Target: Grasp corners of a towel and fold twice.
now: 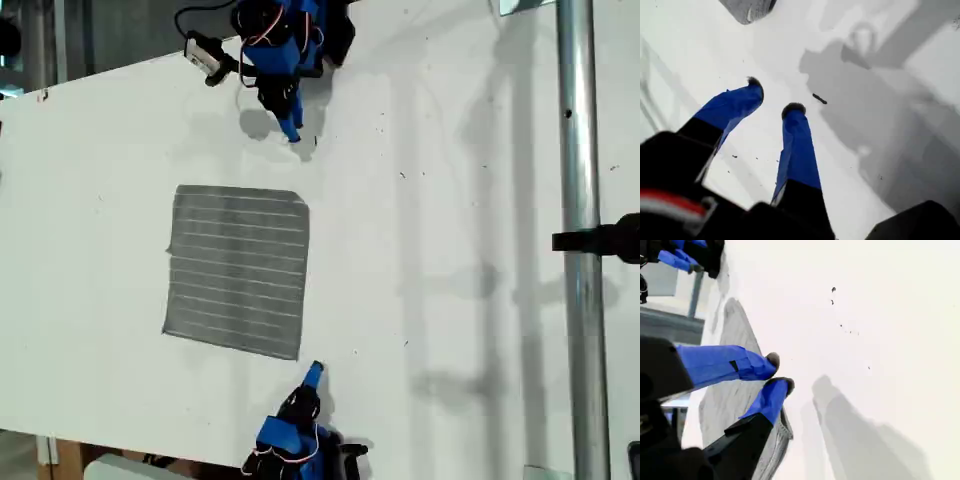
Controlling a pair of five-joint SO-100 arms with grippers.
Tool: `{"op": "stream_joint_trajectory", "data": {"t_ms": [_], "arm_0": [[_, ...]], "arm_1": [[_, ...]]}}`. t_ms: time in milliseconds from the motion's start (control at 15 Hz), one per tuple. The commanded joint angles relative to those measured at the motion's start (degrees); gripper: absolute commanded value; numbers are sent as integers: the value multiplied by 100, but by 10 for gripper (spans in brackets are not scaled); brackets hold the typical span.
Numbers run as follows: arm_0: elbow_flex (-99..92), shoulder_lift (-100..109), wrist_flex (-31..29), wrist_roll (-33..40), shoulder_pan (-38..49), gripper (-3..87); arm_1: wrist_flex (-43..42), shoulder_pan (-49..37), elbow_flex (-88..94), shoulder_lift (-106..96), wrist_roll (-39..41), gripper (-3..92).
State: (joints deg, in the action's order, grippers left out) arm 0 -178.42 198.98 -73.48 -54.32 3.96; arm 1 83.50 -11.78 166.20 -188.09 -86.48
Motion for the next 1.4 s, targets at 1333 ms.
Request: {"op": "stream_joint_trajectory", "data": {"t_ms": [1333], "arm_0": [[-26, 9, -53, -2443, 984, -8]], "arm_1": [[44, 457, -88, -44, 18, -2]]}}
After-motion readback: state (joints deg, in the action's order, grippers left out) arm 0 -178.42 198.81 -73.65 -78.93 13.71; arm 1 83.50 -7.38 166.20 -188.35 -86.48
